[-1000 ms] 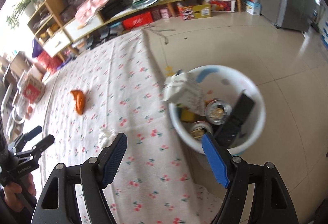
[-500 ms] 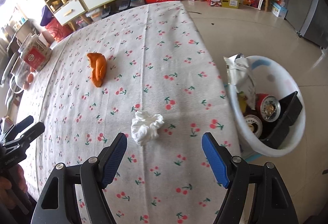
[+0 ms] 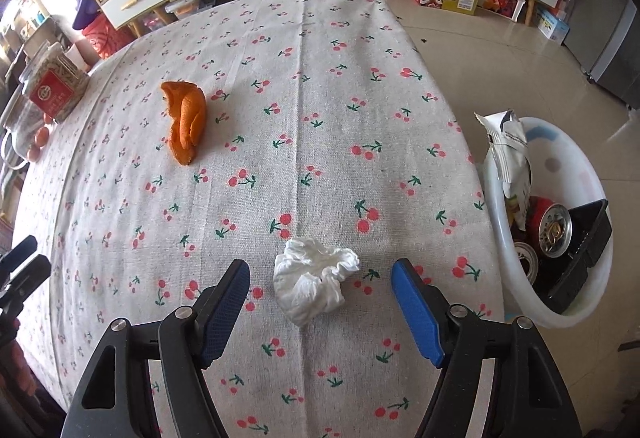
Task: Collect trash
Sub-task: 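Move the right gripper to the white tissue and close on it, then grasp the orange plastic bag with the left gripper while the right holds the tissue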
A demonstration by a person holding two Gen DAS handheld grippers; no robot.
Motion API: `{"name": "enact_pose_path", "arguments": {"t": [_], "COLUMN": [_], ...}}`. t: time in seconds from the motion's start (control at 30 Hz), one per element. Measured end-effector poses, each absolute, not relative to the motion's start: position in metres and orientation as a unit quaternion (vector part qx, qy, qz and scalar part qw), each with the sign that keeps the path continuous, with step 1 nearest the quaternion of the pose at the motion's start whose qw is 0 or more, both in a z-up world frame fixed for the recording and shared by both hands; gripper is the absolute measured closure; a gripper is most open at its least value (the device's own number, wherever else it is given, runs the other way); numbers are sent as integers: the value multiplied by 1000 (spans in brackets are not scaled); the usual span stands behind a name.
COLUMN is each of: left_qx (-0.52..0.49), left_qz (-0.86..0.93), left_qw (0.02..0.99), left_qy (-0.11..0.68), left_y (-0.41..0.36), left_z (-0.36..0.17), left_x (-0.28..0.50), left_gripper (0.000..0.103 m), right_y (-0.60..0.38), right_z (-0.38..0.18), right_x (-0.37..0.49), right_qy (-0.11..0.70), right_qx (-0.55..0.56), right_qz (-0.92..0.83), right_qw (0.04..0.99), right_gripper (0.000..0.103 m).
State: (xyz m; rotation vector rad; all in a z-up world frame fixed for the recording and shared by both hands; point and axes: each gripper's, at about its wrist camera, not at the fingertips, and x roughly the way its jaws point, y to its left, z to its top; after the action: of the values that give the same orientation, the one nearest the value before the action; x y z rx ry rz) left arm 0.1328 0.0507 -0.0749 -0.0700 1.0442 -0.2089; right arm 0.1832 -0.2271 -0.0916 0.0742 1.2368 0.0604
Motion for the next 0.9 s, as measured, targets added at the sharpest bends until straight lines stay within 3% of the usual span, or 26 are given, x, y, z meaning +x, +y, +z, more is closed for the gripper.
{"name": "enact_pose_path", "arguments": {"t": [0.2,0.27,0.37,0.9], "left_qx": [-39,-39,-38,-54], "left_qz": [-97,-98,-101,-139], "left_qw": [861,861,860,860], "left_qy": [497,498,498,488], "left_y": [54,54,51,23], "left_z": [-74,-74,-74,-70], "left_x": [133,134,134,156], "left_gripper": [10,10,10,10], "right_y": [-230,-232,-235,-263], "right_z": [-91,-89,-86,-51], "right_x": [185,185,184,165], "right_qy": [577,576,574,532], "right_qx": [25,27,35,59], "right_qz": [20,22,33,53], "right_qw": [816,817,817,843], "right_gripper": [47,63,72,74]}}
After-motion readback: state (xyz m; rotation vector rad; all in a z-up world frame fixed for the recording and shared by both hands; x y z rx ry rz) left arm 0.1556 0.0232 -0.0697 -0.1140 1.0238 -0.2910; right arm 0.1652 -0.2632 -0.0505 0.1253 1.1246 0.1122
